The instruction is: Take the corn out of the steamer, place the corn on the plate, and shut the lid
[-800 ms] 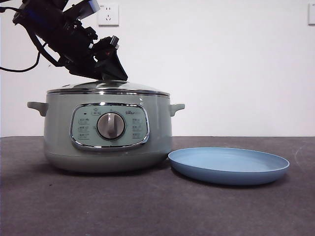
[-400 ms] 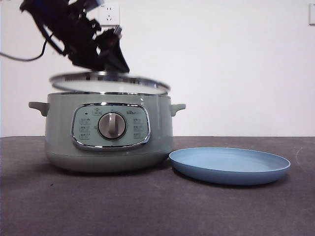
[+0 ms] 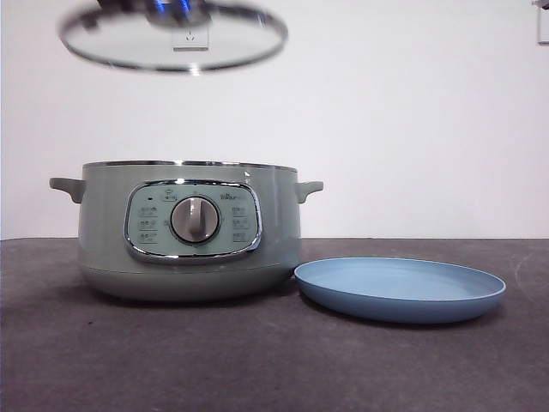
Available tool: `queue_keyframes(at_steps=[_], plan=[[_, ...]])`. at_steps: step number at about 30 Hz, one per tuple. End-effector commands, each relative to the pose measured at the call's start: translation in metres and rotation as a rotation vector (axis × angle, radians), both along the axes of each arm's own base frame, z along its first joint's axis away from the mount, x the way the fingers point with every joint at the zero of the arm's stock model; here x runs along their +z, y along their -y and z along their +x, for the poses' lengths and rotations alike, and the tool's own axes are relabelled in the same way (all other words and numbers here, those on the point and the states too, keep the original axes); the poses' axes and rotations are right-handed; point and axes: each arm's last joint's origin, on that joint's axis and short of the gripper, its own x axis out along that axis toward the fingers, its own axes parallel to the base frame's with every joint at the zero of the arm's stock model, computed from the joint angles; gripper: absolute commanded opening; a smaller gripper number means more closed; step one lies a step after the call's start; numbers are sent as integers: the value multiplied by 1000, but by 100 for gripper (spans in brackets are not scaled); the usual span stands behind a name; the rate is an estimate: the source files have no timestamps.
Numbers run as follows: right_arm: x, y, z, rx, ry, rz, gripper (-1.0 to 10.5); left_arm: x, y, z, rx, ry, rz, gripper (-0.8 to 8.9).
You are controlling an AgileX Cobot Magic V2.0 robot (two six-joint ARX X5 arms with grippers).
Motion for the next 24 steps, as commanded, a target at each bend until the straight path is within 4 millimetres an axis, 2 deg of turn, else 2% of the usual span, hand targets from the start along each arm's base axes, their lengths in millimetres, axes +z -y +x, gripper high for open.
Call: queue_keyframes(at_steps=[1, 6, 12, 19, 24], plan=[[1, 0, 2, 1, 7, -7, 598, 29, -9, -28, -4, 82, -40, -8], [-2, -1, 7, 1, -10, -10, 598, 54, -27, -78, -8, 125, -57, -8], [-4, -3, 16, 2, -16, -10, 598, 63, -47, -133, -8, 99, -46, -7], [-5, -5, 25, 2, -11, -5, 597, 59, -66, -185, -4, 81, -14, -6], [-6, -8, 36, -14, -18, 29, 596, 39, -75, -208, 26, 69, -2, -6]])
